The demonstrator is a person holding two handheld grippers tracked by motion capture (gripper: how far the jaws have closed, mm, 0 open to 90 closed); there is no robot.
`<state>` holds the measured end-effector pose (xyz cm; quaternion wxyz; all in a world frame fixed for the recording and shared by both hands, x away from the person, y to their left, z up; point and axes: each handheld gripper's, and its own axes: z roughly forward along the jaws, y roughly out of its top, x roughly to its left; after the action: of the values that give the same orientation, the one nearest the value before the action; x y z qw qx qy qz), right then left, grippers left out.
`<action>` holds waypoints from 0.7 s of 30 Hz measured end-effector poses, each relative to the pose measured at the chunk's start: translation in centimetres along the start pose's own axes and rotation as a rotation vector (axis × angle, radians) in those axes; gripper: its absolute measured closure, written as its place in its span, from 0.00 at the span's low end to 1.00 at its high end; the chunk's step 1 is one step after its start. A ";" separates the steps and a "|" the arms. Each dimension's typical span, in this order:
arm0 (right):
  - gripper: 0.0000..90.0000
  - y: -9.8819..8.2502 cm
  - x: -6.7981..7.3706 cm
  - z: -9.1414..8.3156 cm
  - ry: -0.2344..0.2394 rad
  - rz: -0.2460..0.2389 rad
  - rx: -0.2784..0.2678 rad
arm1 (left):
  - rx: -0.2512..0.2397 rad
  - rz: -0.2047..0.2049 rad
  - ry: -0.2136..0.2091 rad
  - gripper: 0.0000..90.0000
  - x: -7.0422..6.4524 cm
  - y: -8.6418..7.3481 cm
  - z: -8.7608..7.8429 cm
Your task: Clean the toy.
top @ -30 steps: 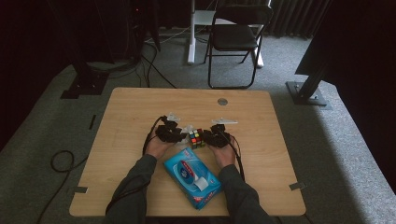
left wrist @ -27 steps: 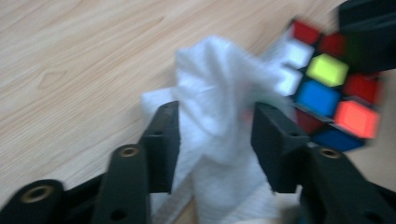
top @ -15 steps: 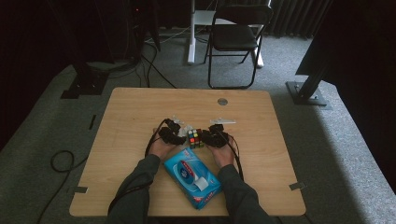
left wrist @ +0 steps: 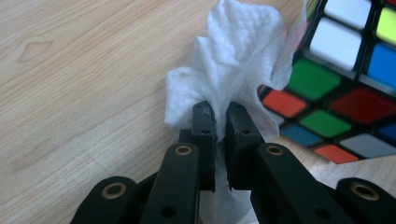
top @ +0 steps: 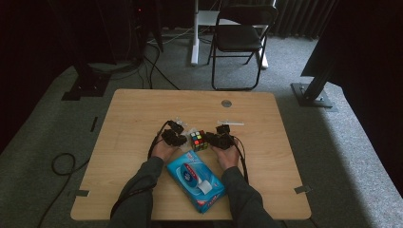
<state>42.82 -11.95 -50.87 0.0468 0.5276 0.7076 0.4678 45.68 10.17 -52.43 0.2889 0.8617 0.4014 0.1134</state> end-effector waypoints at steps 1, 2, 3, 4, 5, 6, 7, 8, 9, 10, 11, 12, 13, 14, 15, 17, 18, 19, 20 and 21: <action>0.79 0.0 -0.3 -0.1 0.010 0.030 -0.005 | 0.001 0.002 0.000 0.93 0.0 0.0 0.0; 0.79 0.0 -0.7 -0.2 0.017 0.051 -0.009 | 0.002 0.002 0.000 0.93 0.0 0.0 0.0; 0.80 0.0 -0.9 -0.3 0.017 0.067 -0.014 | 0.002 0.002 0.000 0.93 0.0 0.0 0.0; 0.80 0.1 -1.1 -0.5 0.010 0.076 -0.018 | 0.002 0.002 0.000 0.93 0.0 0.0 0.0; 0.80 0.1 -1.3 -0.7 0.003 0.079 -0.019 | 0.002 0.001 -0.001 0.93 0.0 0.0 0.0; 0.81 0.2 -1.5 -0.8 -0.005 0.080 -0.019 | 0.002 0.001 -0.001 0.93 0.0 0.0 0.0; 0.81 0.2 -1.6 -0.9 -0.013 0.081 -0.018 | 0.001 0.001 0.001 0.93 0.0 0.0 0.0; 0.87 0.3 -1.8 -1.0 -0.028 0.074 -0.018 | 0.001 0.001 0.002 0.93 0.0 0.0 0.0; 0.90 0.3 -1.9 -1.2 -0.047 0.068 -0.016 | 0.002 0.001 0.001 0.93 0.0 0.0 0.0; 0.89 0.3 -2.0 -1.2 -0.094 0.051 0.000 | 0.003 0.002 0.001 0.93 0.0 0.0 0.0; 0.86 0.2 -2.1 -1.1 -0.111 0.042 0.018 | 0.004 0.002 0.001 0.93 0.0 0.0 0.0; 0.84 0.1 -2.3 -0.9 -0.114 0.035 0.026 | 0.003 0.004 0.002 0.93 0.0 0.0 0.0; 0.84 0.0 -2.4 -0.9 -0.113 0.033 0.031 | 0.002 0.004 0.001 0.94 0.0 0.0 0.0; 0.81 -0.1 -2.4 -0.9 -0.120 0.027 0.027 | 0.002 0.004 0.001 0.94 0.0 0.0 0.0; 0.81 -0.2 -2.3 -0.9 -0.113 0.025 0.024 | 0.002 0.004 0.001 0.94 0.0 0.0 0.0; 0.80 -0.2 -2.2 -0.9 -0.128 0.007 0.025 | 0.001 0.003 0.001 0.94 0.0 0.0 0.0; 0.79 -0.2 -2.1 -1.0 -0.130 0.002 0.021 | 0.000 0.001 0.000 0.95 0.0 0.0 0.0; 0.79 -0.1 -2.1 -1.0 -0.132 0.000 0.016 | -0.002 -0.003 -0.004 0.95 0.0 0.0 0.0; 0.78 -0.1 -2.0 -1.1 -0.131 0.001 0.012 | -0.003 -0.010 -0.007 0.95 0.1 -0.1 0.0; 0.77 -0.1 -2.0 -1.2 -0.131 0.002 0.009 | -0.005 -0.015 -0.012 0.95 0.1 -0.1 -0.1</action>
<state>42.99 -14.28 -51.13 0.0901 0.5580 0.7045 0.4292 45.67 10.34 -52.45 0.2945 0.8587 0.4057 0.1069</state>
